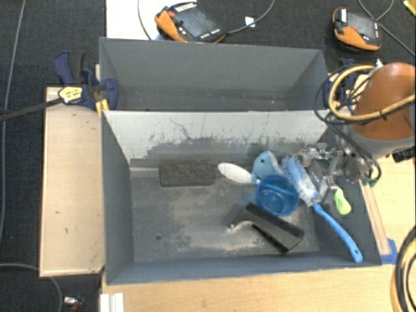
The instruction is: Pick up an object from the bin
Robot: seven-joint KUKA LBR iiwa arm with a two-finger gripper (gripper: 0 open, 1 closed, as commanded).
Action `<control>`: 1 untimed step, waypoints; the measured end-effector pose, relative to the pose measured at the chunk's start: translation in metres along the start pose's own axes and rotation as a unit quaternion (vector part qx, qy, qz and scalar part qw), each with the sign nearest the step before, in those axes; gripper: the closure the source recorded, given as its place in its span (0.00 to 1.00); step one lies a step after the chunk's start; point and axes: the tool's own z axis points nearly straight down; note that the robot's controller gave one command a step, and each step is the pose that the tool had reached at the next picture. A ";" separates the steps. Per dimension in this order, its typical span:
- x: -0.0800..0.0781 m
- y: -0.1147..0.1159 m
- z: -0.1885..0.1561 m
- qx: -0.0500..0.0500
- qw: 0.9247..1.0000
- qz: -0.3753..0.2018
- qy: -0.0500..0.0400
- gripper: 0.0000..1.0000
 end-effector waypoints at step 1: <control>-0.002 0.001 -0.005 0.001 1.000 -0.003 -0.004 0.00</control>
Offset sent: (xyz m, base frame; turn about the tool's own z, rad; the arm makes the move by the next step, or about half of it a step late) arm 0.0055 0.0641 -0.0768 0.0076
